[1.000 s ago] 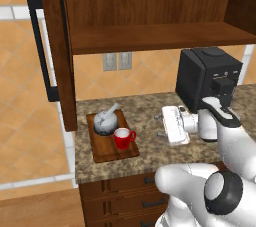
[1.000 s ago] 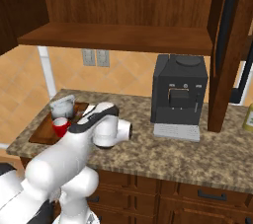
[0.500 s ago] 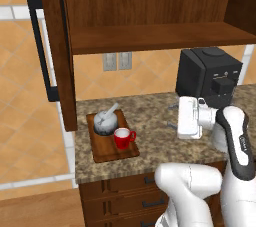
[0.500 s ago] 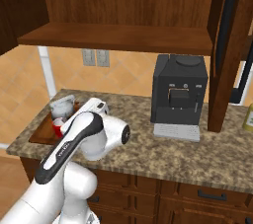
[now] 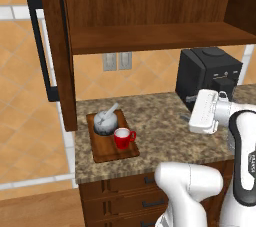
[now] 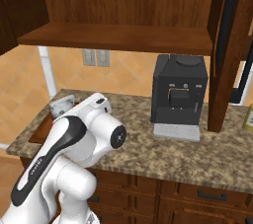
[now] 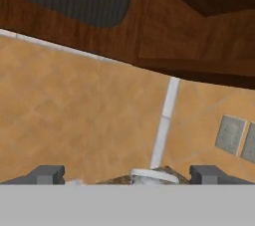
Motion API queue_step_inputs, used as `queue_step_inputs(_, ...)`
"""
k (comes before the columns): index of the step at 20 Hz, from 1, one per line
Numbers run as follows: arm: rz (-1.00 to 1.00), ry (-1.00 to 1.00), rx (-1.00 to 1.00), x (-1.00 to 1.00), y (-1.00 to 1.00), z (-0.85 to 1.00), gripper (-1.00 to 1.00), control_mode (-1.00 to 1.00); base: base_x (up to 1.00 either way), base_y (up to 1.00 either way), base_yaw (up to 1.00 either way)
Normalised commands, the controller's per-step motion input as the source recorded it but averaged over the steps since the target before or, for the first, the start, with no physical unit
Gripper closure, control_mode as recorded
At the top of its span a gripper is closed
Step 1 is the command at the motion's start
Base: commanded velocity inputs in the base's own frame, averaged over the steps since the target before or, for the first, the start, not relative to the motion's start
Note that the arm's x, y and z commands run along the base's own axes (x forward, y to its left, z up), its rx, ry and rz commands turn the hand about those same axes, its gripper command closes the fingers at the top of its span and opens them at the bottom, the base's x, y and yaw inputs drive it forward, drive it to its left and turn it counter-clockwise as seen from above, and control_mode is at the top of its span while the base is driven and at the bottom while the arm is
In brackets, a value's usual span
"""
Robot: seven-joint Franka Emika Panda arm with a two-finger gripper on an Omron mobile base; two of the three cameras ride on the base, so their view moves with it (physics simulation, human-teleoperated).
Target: Pick the kettle from the counter and place it on the tray. Then pick the mug from the cabinet and place it on the tray. Then close the cabinet doors.
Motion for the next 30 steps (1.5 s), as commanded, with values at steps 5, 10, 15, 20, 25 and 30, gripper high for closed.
queue_step_inputs(5, -0.02, 0.00, -0.01, -0.10, 0.00, 0.00, -1.00, -1.00, 0.00, 0.00, 0.00)
queue_step_inputs(10, -0.17, 0.00, 0.00, -0.46, -0.14, 0.14, -1.00, -1.00, 0.00, 0.00, 0.00)
queue_step_inputs(15, -0.16, 0.00, 0.00, -0.44, -0.08, 0.02, -1.00, -1.00, 0.00, 0.00, 0.00)
queue_step_inputs(20, -0.17, -0.10, 0.06, -0.65, -0.28, -0.02, -1.00, -1.00, 0.00, 0.00, 0.00)
queue_step_inputs(25, -0.18, -0.02, 0.11, -0.20, -0.53, 0.02, -1.00, -1.00, 0.00, 0.00, 0.00)
queue_step_inputs(30, -0.05, 0.00, 0.12, 0.00, -0.73, 0.00, -1.00, -1.00, 0.00, 0.00, 0.00)
